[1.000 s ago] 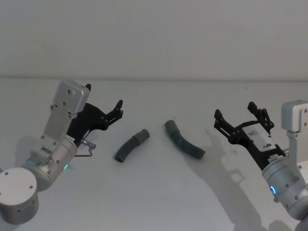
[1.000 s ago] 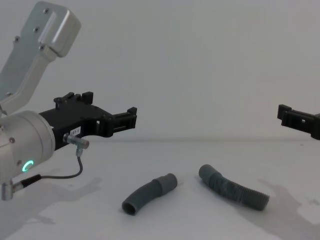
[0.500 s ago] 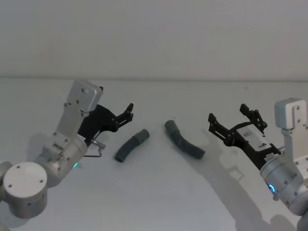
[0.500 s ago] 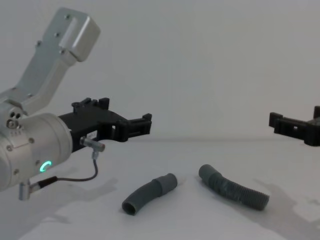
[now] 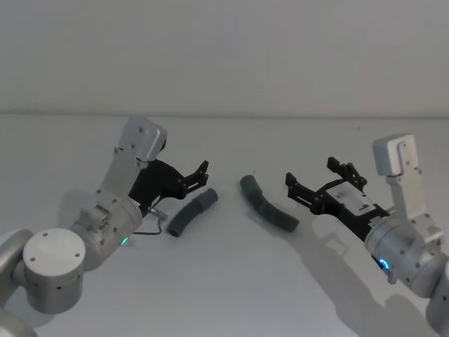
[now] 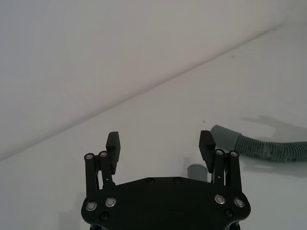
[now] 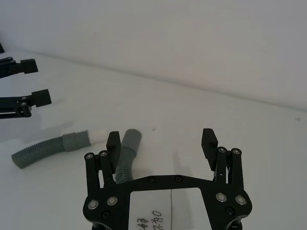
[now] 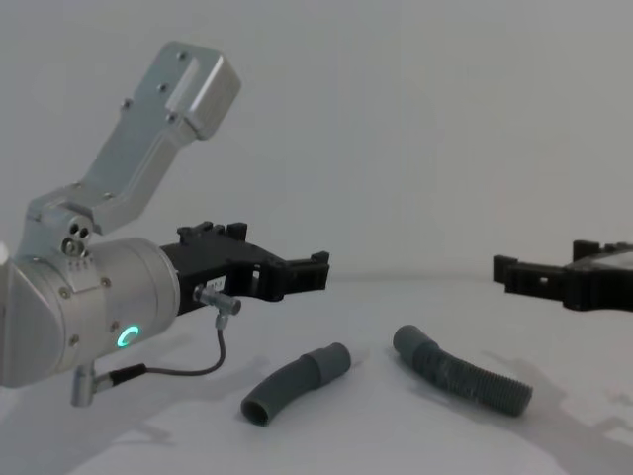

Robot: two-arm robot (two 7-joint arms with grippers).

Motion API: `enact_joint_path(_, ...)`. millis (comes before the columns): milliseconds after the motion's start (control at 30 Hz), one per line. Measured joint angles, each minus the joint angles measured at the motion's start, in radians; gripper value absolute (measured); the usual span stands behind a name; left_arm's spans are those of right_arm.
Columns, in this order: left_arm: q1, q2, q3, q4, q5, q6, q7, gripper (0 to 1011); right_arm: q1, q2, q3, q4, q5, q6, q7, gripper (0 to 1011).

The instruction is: Use both hands to pick up one end of the pipe from the table, align the ends, and insert them.

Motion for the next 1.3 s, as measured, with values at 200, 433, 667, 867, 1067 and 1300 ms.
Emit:
enact_joint_path(200,-0.004,-0.006,0.001,0.006,-0.008,0.04,-0.018,1001,0.033,-0.016,-0.019,0.031,0.008,0.048,0.021,1002)
enact_joint_path(433,-0.01,-0.002,0.005,0.018,-0.012,0.073,-0.046,1001,0.055,-0.031,-0.037,0.053,0.016,0.08,0.031,1001)
enact_joint_path(667,-0.022,0.005,0.017,0.041,-0.007,0.092,-0.078,1001,0.077,-0.045,-0.059,0.076,0.023,0.11,0.04,1002)
enact_joint_path(867,-0.04,0.004,0.03,0.069,0.003,0.097,-0.108,1001,0.094,-0.053,-0.079,0.094,0.026,0.131,0.046,1002)
enact_joint_path(1067,-0.059,0.001,0.042,0.097,0.015,0.105,-0.131,1001,0.113,-0.058,-0.095,0.108,0.027,0.156,0.054,1001)
enact_joint_path(1300,-0.082,-0.003,0.051,0.123,0.026,0.122,-0.155,1001,0.128,-0.059,-0.109,0.119,0.029,0.177,0.06,1002)
